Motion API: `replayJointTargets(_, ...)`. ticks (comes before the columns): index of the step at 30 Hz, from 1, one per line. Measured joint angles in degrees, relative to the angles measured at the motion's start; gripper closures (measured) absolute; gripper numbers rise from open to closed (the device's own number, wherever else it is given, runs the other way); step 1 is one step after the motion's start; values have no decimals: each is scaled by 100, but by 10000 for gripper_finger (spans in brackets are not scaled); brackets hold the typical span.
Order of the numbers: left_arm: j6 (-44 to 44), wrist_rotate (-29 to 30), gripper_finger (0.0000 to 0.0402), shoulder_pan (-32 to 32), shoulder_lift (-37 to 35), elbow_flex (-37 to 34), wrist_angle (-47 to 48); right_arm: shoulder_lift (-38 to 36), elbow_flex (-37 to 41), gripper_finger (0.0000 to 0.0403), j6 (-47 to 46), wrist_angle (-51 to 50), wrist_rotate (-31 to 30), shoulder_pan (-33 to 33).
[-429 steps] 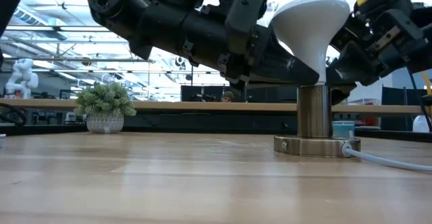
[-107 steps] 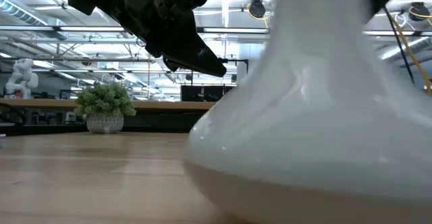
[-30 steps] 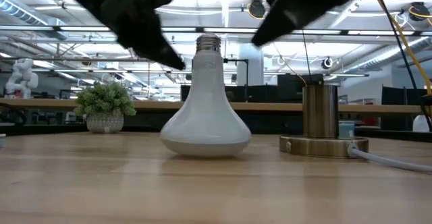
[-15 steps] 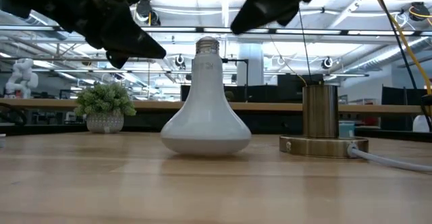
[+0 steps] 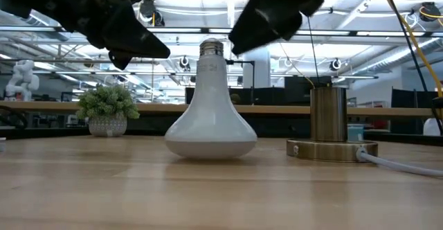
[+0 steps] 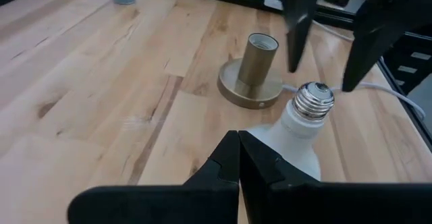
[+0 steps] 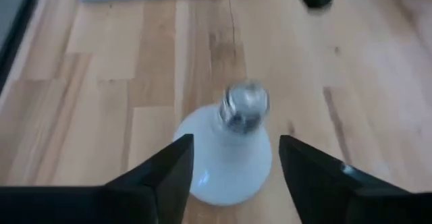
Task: Screw lightbulb
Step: Insert the lightbulb into the desk lamp
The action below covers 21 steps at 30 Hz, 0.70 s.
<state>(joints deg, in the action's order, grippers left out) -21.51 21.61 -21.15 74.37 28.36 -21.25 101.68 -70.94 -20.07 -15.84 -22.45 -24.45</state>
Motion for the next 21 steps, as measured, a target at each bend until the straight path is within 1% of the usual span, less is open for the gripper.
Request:
replayJointTargets(3, 1, 0, 401, 0, 0, 0, 5, 49, 0, 181, -284, -116, 2, -32)
replayJointTargets(5, 34, 0, 401, 0, 0, 0, -40, 49, 0, 181, -258, -151, -77, -82)
replayJointTargets(9, 432, 1, 401, 74, 1, 0, -294, 43, 1, 188, -123, -178, -318, -202)
replayJointTargets(12, 445, 0, 401, 136, 0, 0, -525, 61, 124, 191, -176, -92, -540, -247)
replayJointTargets(15, 427, 0, 401, 198, 0, 0, -630, 67, 463, 192, -178, 626, -928, -272)
replayJointTargets(21, 423, 0, 401, 216, 0, 0, -630, 71, 1476, 192, -286, 2792, -875, -281)
